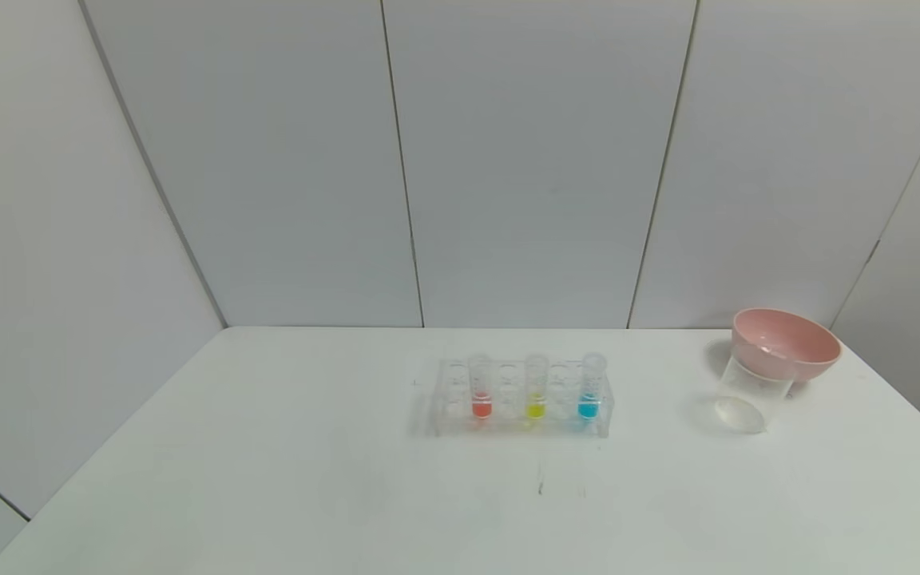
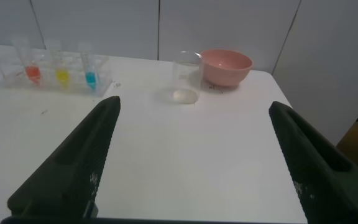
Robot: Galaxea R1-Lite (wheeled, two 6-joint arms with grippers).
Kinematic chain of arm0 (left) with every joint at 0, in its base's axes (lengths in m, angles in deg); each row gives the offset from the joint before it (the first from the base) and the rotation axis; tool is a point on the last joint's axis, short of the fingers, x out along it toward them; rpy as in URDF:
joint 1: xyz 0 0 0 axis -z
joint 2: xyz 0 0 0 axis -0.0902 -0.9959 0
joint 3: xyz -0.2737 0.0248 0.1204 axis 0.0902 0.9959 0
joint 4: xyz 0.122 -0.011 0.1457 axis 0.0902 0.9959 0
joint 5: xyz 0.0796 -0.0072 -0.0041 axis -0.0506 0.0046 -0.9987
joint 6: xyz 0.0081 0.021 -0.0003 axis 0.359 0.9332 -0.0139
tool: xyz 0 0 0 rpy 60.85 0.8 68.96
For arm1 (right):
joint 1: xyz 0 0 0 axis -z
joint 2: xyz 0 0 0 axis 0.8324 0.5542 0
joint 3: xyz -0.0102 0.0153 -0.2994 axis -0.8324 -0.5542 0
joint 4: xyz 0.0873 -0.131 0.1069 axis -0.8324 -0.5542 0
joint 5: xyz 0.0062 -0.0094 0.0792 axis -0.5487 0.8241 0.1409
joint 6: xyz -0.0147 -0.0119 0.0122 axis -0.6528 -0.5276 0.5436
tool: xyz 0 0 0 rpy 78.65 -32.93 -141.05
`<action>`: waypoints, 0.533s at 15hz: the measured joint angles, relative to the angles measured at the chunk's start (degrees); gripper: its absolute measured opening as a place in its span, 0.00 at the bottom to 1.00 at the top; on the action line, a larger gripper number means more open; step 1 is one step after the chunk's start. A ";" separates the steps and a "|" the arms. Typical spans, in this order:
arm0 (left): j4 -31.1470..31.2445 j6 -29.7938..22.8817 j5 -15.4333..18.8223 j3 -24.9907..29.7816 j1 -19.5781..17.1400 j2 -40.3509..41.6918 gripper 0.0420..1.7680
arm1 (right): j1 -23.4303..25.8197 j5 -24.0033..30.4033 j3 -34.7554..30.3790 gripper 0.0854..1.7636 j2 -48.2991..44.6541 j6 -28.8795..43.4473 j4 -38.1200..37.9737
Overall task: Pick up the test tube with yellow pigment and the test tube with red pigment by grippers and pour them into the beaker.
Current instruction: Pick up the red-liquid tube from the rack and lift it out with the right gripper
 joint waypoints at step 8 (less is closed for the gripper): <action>0.00 0.00 0.00 0.00 0.00 0.00 1.00 | -0.77 0.83 31.91 0.97 34.21 2.46 1.08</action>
